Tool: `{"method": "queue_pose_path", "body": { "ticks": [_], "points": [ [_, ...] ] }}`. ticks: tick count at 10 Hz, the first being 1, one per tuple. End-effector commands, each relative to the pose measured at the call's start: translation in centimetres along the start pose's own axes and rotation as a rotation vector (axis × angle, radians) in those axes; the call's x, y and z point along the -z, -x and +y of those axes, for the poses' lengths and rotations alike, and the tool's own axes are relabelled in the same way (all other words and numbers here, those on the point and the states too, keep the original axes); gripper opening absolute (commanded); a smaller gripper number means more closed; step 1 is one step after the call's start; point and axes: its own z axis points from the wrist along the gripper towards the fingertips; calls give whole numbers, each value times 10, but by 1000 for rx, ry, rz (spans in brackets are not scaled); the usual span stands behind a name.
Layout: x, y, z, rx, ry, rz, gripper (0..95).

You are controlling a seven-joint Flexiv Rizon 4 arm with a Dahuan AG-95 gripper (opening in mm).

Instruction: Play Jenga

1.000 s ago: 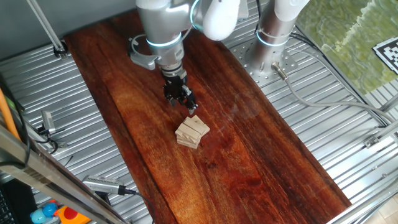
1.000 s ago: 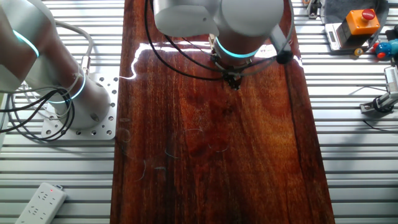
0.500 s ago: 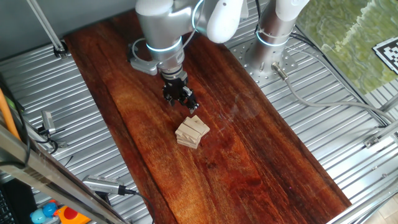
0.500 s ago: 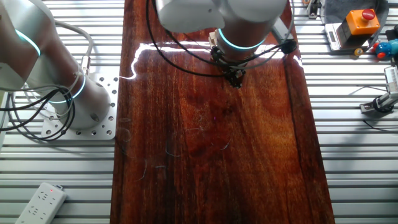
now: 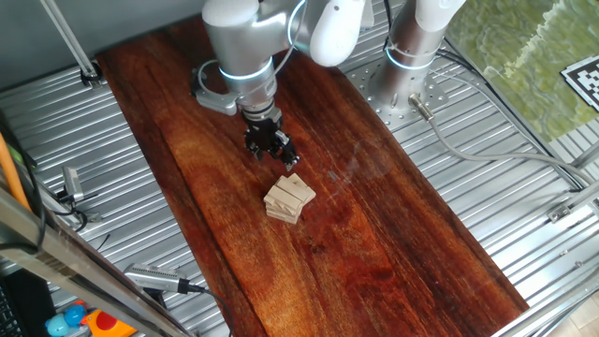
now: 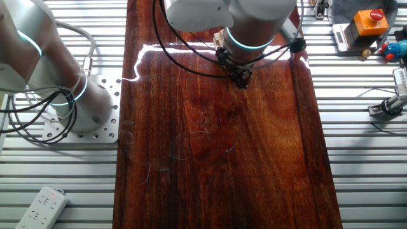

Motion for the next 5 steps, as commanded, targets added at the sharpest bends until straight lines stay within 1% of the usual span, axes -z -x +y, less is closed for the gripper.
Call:
{"method": "queue_pose_path", "body": {
  "ticks": [1, 5],
  "points": [
    [-1, 0, 0, -3, -1, -2, 760],
    [-1, 0, 0, 12, 0, 0, 760]
  ]
}}
